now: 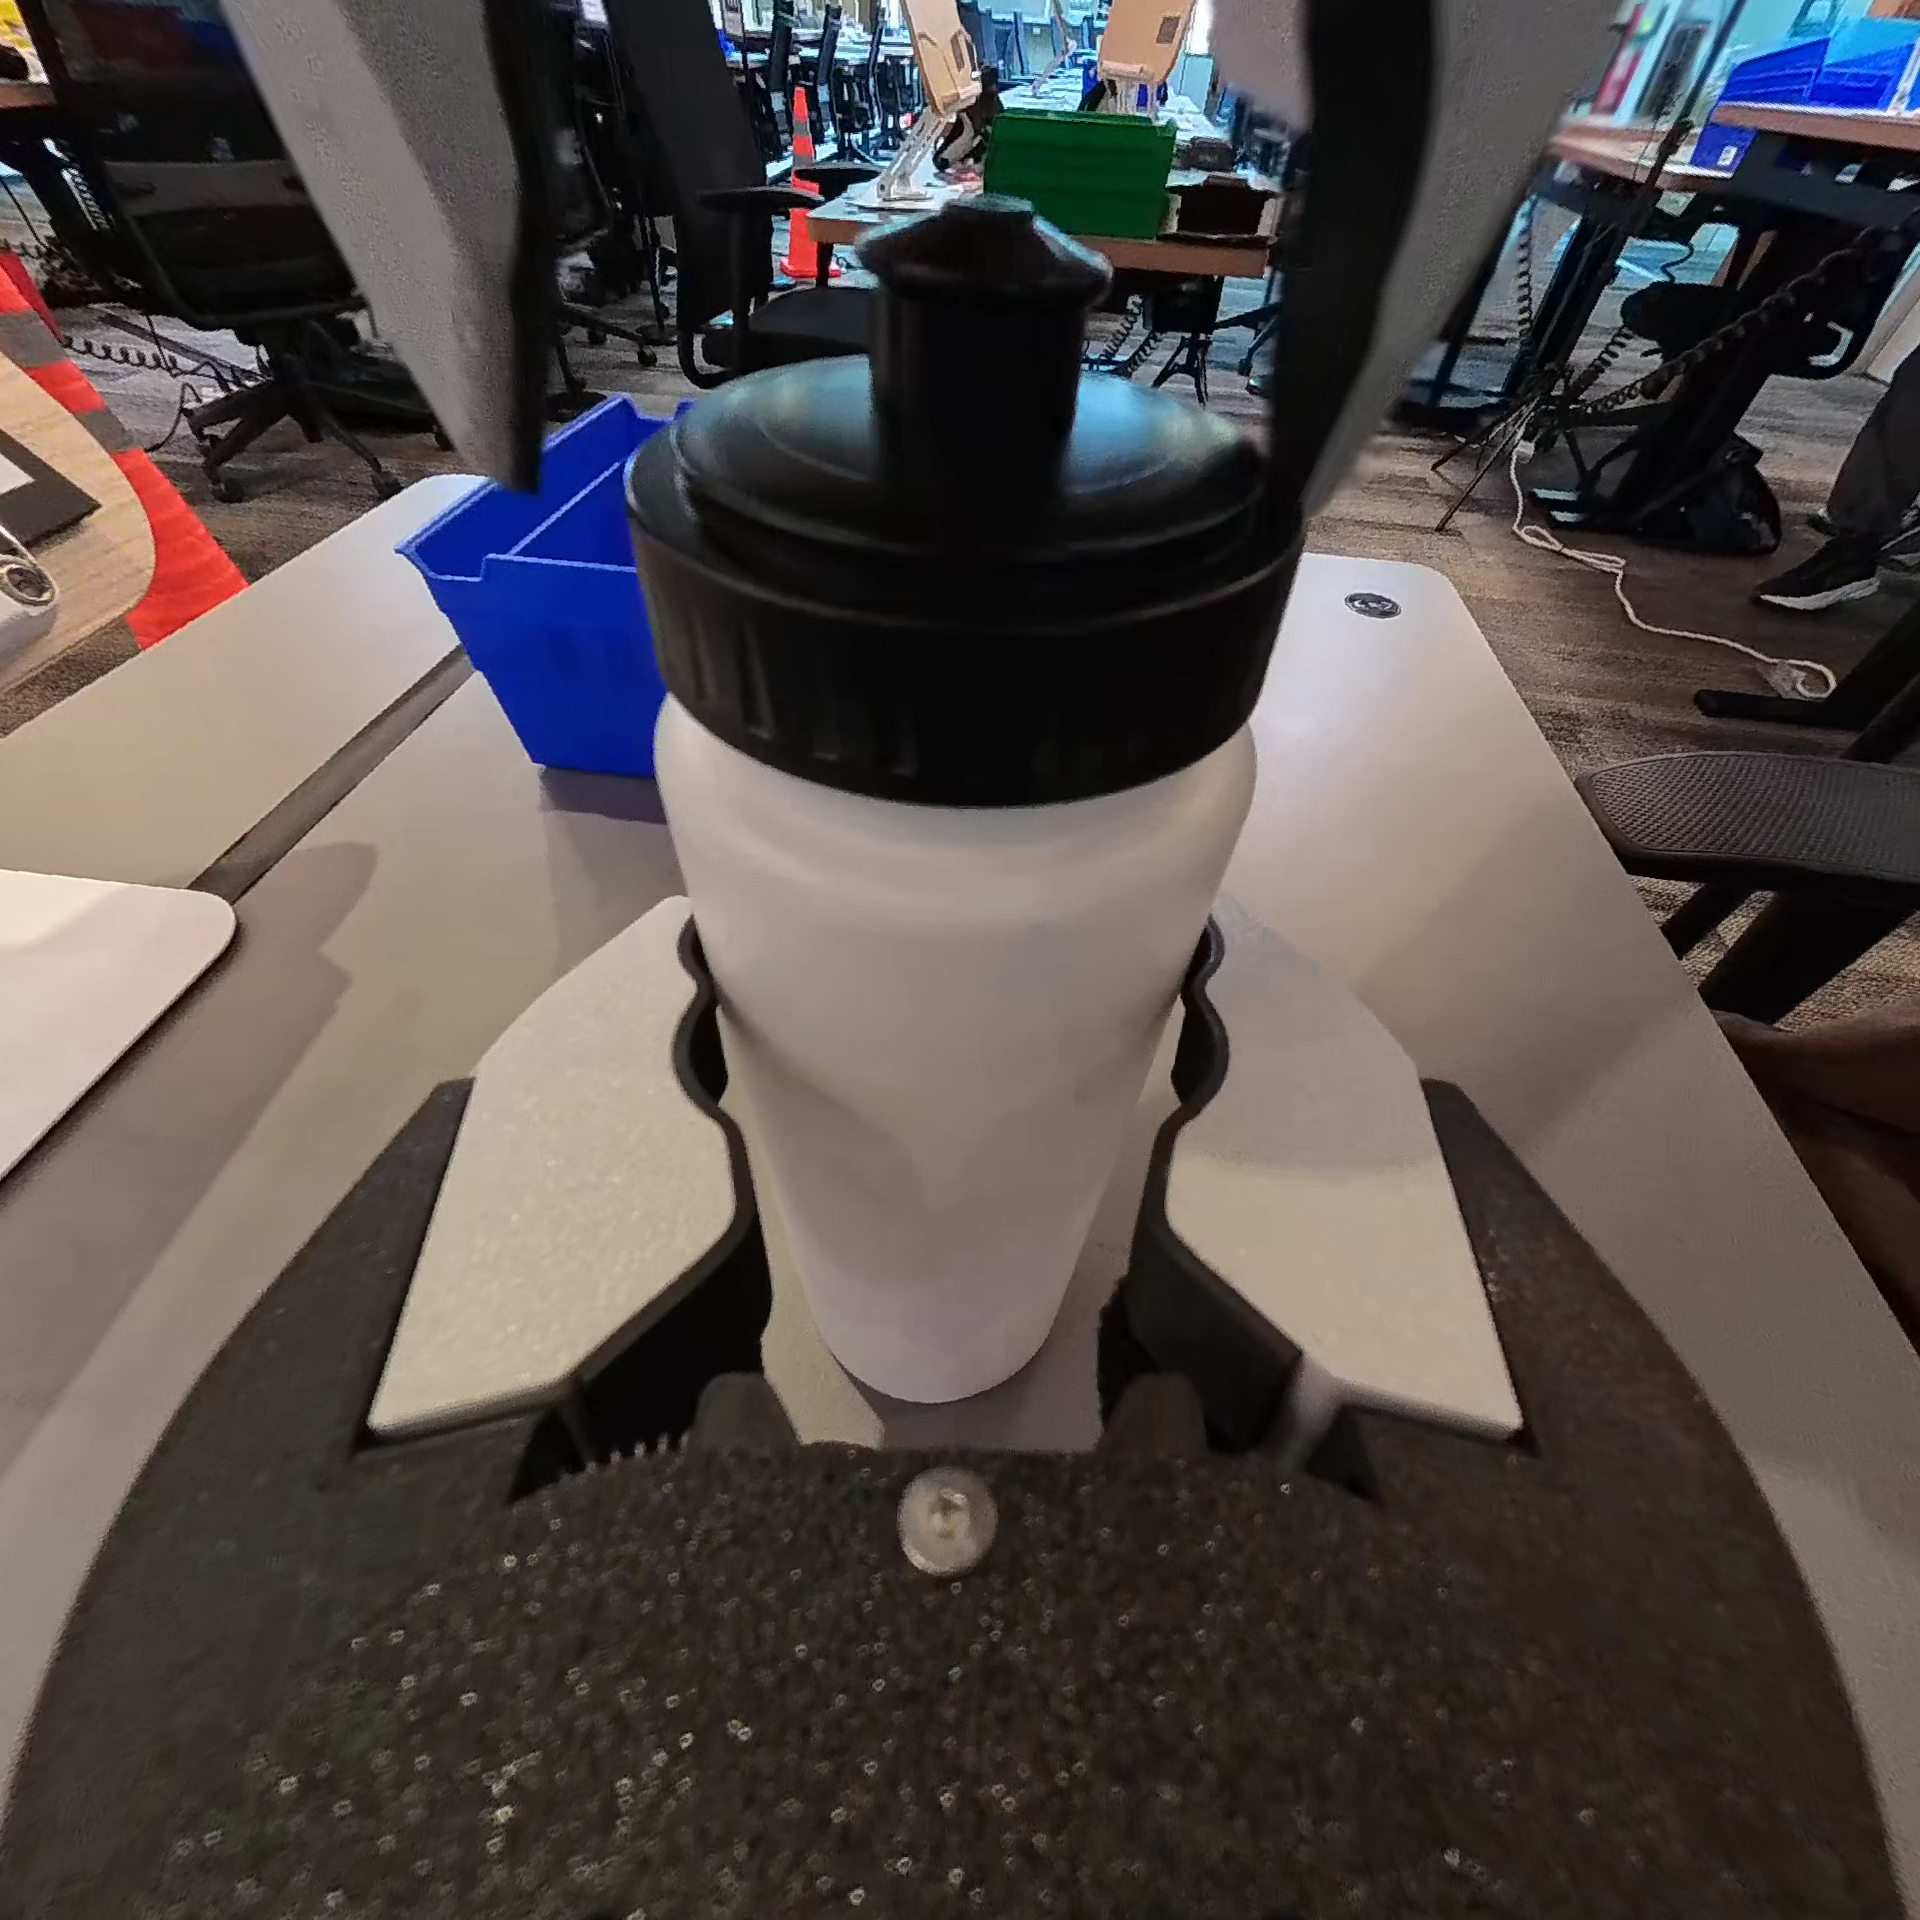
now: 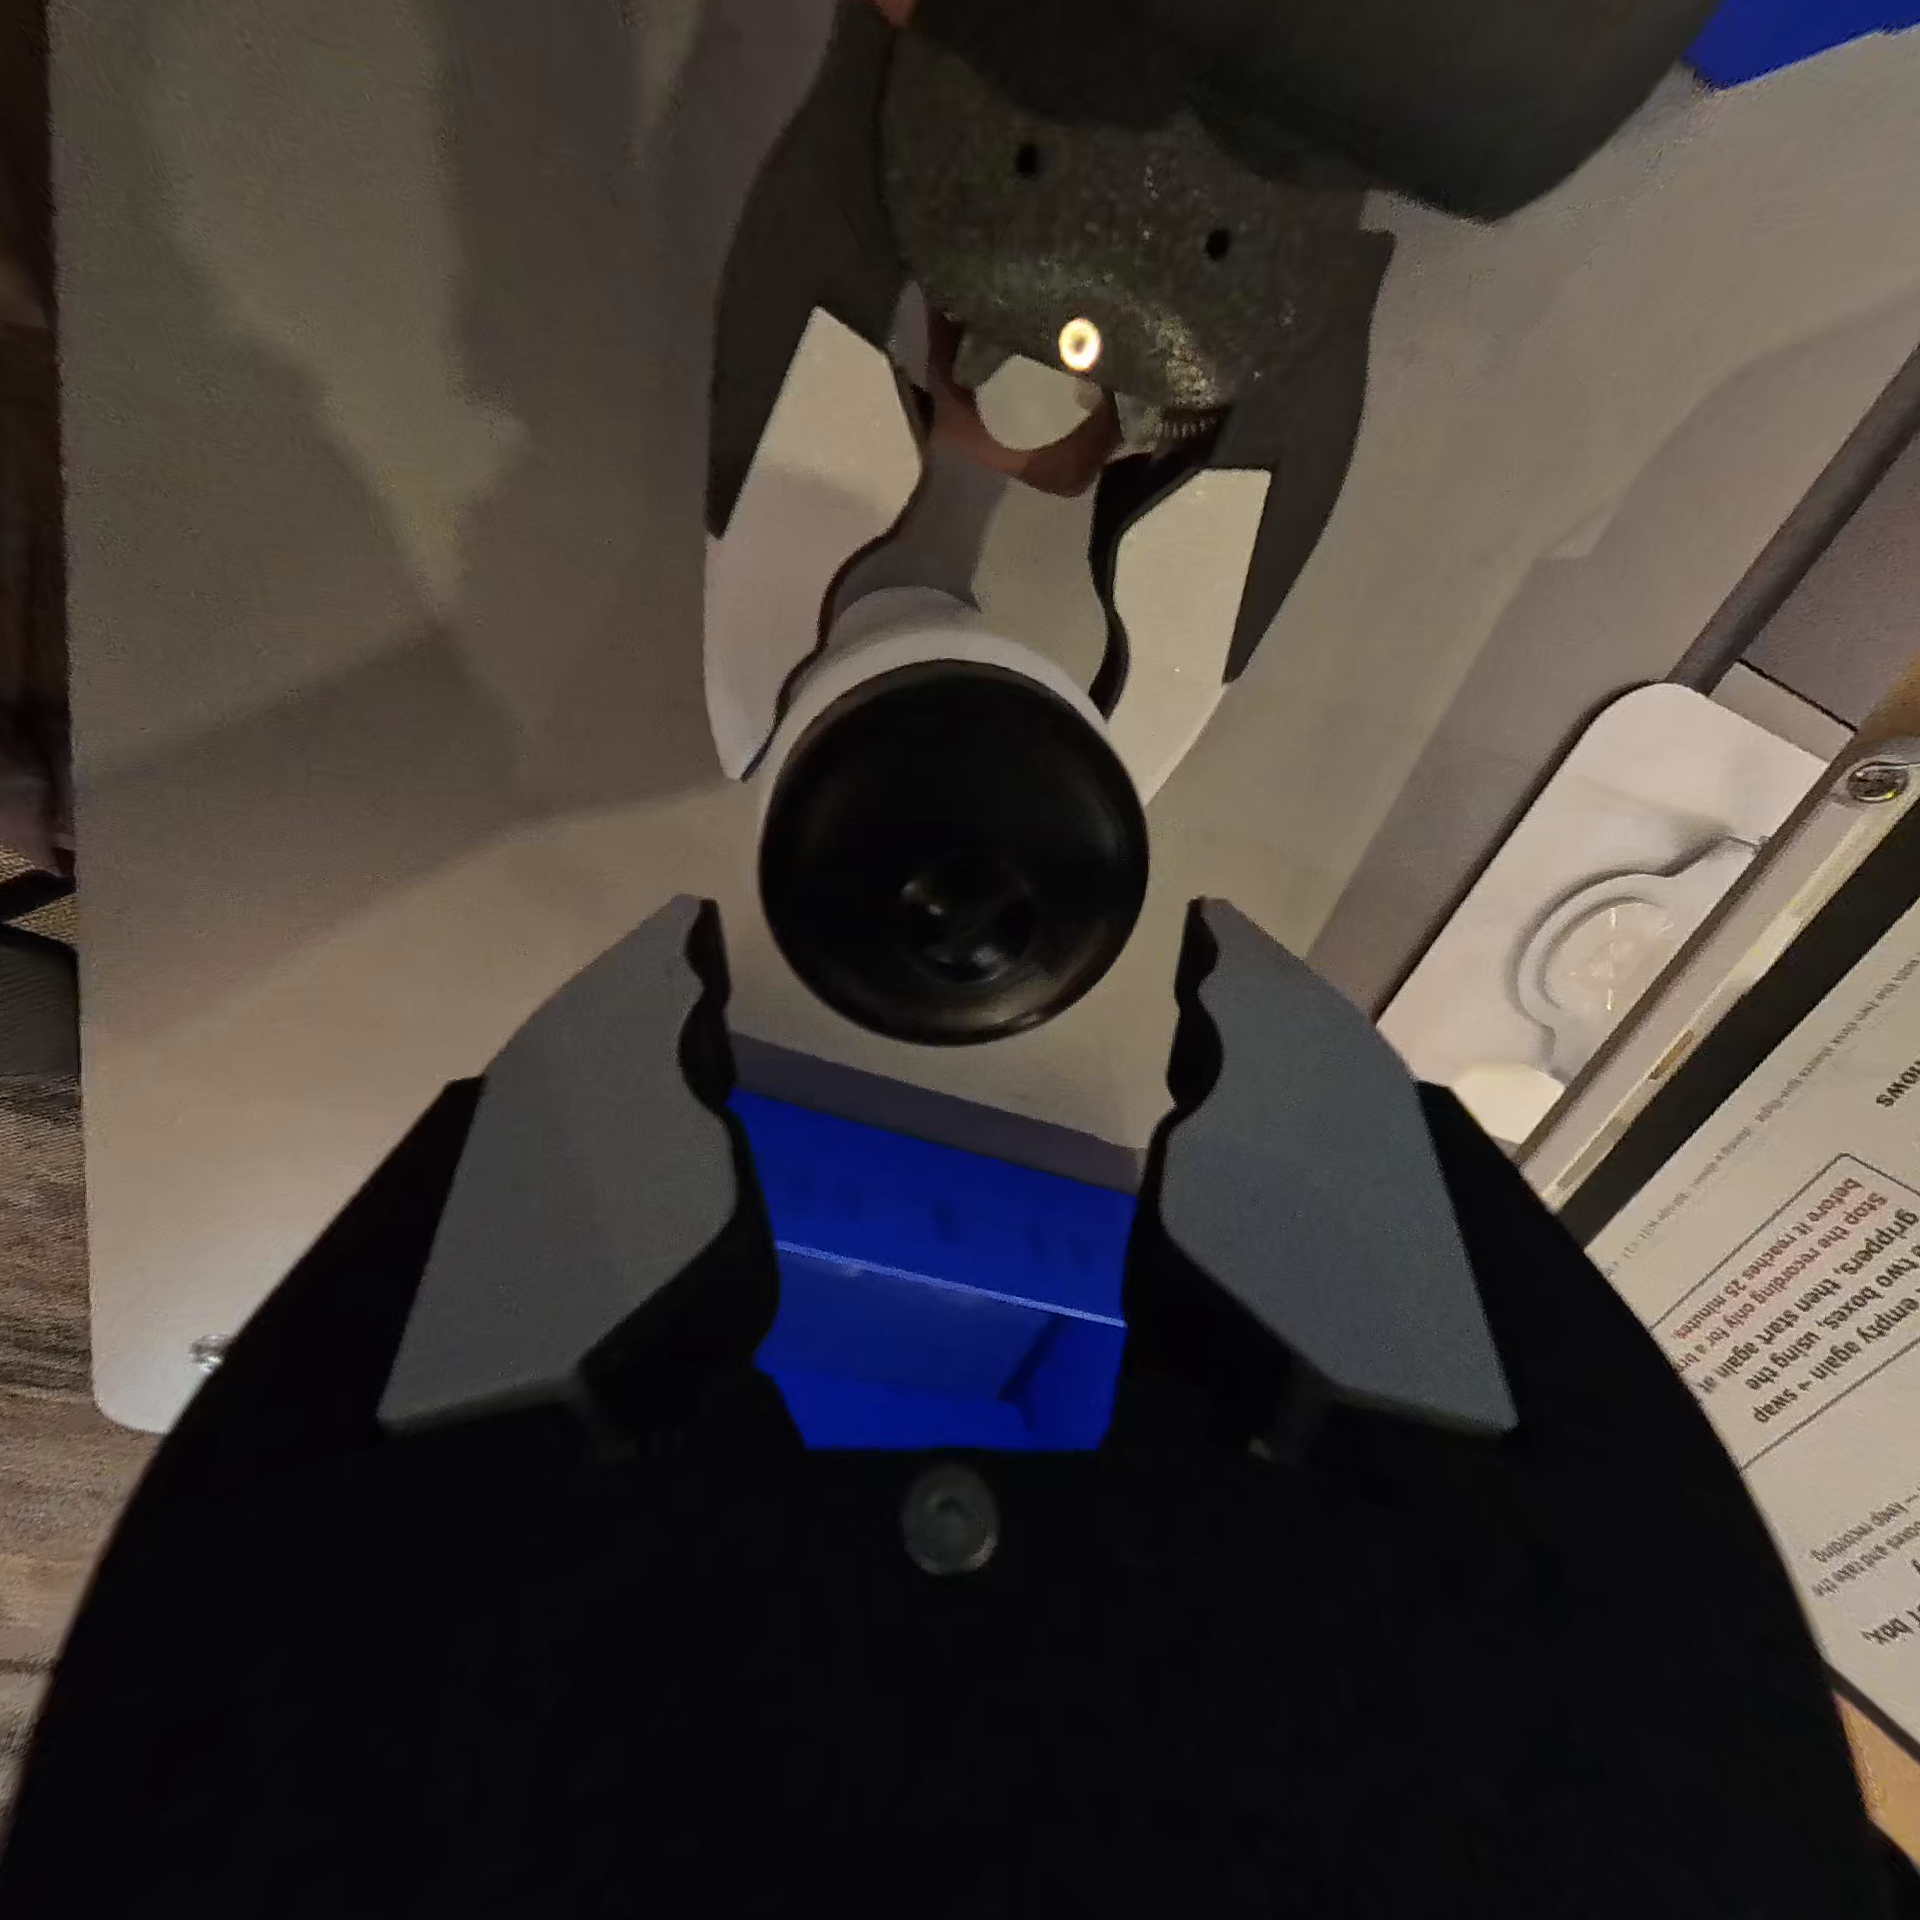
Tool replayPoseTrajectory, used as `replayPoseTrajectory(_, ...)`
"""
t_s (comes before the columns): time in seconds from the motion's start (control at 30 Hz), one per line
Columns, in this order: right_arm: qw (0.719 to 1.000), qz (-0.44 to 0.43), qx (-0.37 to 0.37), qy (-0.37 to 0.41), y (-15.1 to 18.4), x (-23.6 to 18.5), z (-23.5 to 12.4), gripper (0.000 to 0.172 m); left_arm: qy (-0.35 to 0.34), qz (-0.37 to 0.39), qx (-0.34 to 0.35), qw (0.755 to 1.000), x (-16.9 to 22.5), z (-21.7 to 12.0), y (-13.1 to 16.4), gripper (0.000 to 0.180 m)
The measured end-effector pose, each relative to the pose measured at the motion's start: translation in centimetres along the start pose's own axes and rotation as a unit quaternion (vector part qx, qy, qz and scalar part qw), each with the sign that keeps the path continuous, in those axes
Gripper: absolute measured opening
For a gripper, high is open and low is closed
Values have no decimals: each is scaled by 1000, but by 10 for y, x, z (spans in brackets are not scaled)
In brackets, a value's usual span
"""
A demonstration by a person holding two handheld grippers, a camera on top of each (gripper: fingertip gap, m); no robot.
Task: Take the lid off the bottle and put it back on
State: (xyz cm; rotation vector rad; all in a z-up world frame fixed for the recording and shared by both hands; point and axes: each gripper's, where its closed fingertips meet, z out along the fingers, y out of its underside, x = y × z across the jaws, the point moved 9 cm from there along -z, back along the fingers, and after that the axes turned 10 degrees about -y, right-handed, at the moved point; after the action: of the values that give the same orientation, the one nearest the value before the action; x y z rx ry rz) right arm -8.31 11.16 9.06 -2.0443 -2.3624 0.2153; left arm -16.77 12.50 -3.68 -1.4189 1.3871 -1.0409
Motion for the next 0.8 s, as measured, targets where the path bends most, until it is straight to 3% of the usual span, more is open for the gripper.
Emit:
replayPoseTrajectory(0.07,1000,13,-2,-13,-1,3,5,70,0,-1,0,1000,0,0,0,85)
replayPoseTrajectory(0.27,985,174,1,-19,-5,3,5,70,0,-1,-2,1000,-1,0,0,85)
replayPoseTrajectory(0.47,939,343,-14,19,-14,-4,8,71,-1,-1,-2,1000,-1,0,0,85)
replayPoseTrajectory(0.6,960,276,-36,29,-14,-5,10,74,-2,0,-3,1000,0,0,0,85)
replayPoseTrajectory(0.7,985,169,-39,21,-9,-6,5,97,-1,0,-2,1000,0,0,0,85)
replayPoseTrajectory(0.8,997,53,-35,45,-4,-3,3,88,0,-1,-2,1000,0,0,0,85)
